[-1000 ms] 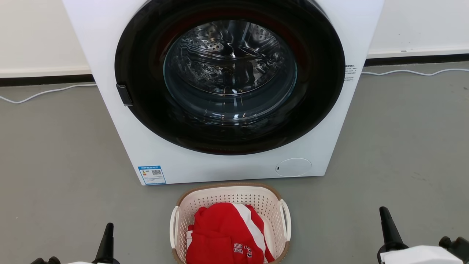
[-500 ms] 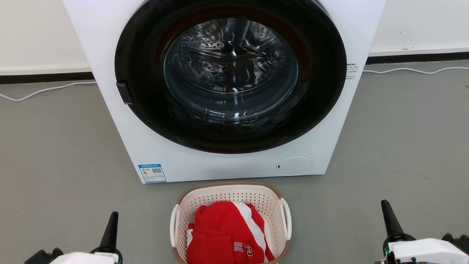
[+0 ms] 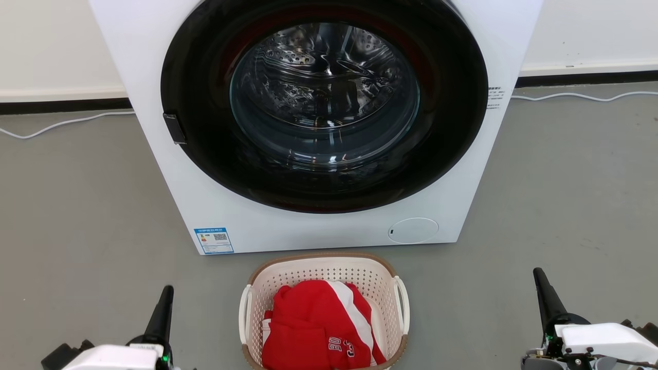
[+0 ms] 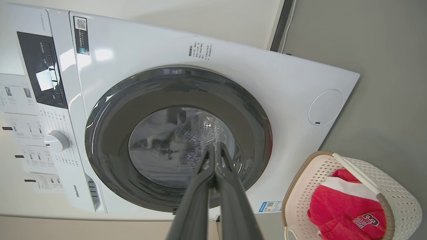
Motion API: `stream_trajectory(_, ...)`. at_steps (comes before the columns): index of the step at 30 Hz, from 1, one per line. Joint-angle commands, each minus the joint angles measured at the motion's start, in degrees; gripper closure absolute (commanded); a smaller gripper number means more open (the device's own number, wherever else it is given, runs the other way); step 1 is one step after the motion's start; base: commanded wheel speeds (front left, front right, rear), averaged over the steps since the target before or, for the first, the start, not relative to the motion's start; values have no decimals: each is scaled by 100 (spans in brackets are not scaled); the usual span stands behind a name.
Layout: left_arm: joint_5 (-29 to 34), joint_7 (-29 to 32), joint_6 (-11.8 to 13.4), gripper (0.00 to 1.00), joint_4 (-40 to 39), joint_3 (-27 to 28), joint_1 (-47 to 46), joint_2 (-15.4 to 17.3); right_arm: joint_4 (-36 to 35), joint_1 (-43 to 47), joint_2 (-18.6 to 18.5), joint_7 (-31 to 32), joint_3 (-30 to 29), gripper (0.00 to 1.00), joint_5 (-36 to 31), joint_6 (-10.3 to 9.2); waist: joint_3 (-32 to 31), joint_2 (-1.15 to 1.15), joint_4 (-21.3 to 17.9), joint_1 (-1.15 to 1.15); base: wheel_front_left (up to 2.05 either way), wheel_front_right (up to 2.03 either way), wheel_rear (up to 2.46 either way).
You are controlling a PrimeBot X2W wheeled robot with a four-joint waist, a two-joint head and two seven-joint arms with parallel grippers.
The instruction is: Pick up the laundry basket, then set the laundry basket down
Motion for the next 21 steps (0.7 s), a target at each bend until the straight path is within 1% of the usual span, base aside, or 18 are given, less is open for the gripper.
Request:
stream_trajectory(1,-164,52,-64,100,-122,129,-403,12,-156,-291,-68,85,101,100,208,37,4,0,1,0,0,0,0)
stream_trajectory(17,-1034,299,-112,100,-114,102,-618,-32,-129,-464,-75,332,66,100,1294,42,45,0,11,0,0,0,0)
stream_trajectory(21,-1076,310,-114,100,-113,101,-628,-34,-128,-473,-75,344,64,100,1346,42,47,0,11,0,0,0,0)
